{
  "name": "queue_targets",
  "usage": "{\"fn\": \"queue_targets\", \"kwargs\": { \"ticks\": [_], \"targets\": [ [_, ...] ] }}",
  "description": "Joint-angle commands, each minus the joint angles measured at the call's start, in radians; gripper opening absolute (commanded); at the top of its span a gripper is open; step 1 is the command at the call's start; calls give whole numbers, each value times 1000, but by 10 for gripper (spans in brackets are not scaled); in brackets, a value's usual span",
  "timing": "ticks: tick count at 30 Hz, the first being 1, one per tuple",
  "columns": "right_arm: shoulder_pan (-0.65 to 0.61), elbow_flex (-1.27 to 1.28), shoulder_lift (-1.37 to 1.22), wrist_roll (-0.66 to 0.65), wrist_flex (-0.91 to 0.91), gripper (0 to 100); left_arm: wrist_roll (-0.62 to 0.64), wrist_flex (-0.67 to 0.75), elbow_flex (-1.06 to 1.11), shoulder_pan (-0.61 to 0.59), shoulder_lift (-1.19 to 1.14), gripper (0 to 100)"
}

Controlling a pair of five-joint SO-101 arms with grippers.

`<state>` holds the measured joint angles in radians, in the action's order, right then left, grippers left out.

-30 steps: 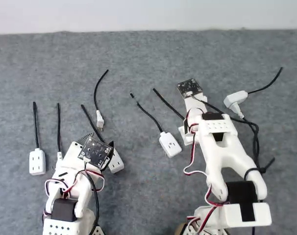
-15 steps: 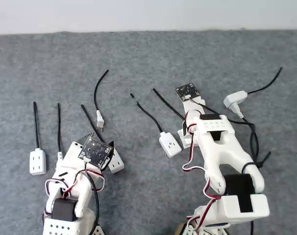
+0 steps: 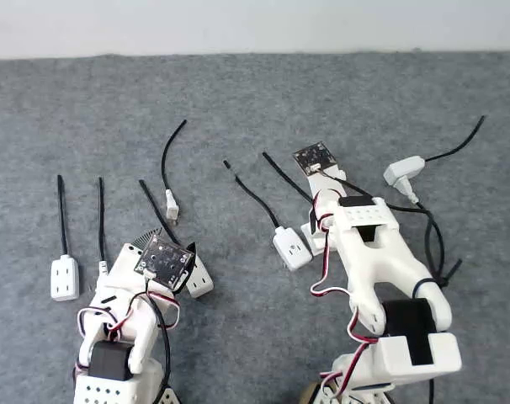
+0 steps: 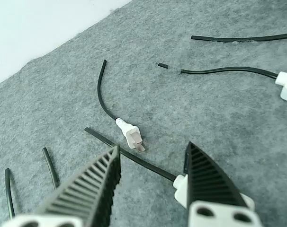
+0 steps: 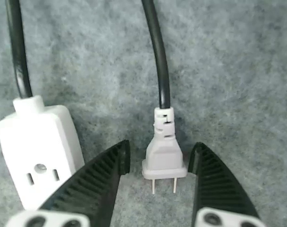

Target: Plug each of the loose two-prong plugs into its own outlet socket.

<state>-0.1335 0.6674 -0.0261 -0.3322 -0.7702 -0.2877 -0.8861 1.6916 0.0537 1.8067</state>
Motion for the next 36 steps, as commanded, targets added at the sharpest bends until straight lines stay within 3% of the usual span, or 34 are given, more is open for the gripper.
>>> {"fn": "queue_targets", "kwargs": {
  "ticks": [1, 12, 18, 36],
  "targets": [
    [-12, -57, 2, -14, 16, 209, -17, -8, -22, -6, 15, 225],
    [12, -52, 2, -14, 16, 206, -17, -8, -22, -6, 15, 225],
    [12, -54, 2, -12, 18, 43, -17, -8, -22, -6, 15, 225],
    [12, -57, -24, 38, 13, 8, -17, -8, -22, -6, 15, 225]
  ]
}}
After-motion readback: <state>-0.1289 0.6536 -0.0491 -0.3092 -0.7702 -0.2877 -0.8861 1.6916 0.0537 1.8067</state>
